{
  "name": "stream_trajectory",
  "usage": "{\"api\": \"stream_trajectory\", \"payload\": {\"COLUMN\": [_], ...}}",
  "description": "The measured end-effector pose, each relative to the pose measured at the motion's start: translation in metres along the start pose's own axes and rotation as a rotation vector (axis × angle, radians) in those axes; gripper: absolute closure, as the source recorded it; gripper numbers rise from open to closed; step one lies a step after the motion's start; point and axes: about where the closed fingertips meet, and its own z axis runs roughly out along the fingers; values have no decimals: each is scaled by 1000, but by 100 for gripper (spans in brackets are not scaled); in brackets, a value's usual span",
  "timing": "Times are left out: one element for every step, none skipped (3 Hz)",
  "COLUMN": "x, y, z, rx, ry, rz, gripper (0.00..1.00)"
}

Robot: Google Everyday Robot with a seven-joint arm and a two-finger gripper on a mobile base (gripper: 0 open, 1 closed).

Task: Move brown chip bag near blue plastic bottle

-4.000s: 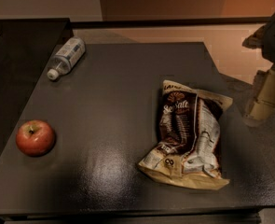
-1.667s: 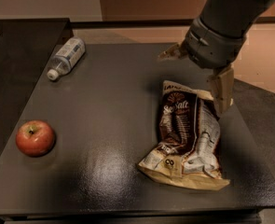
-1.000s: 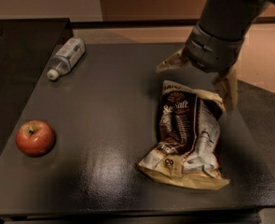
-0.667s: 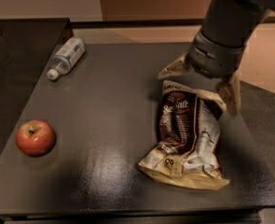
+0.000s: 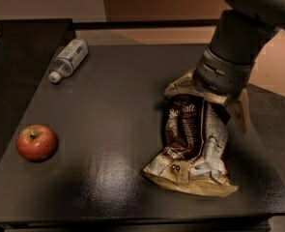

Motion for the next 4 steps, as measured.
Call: {"api": "stream_trajectory", "payload": {"x": [-8,-14,-17,-17], "y": [2,0,-2,-8], "z": [8,13,14,10], "rx": [-10,-20,-19,-3], "ry": [-21,-22,-13,10], "rz": [-5,-7,-5,3], "gripper": [0,18,41,64]}}
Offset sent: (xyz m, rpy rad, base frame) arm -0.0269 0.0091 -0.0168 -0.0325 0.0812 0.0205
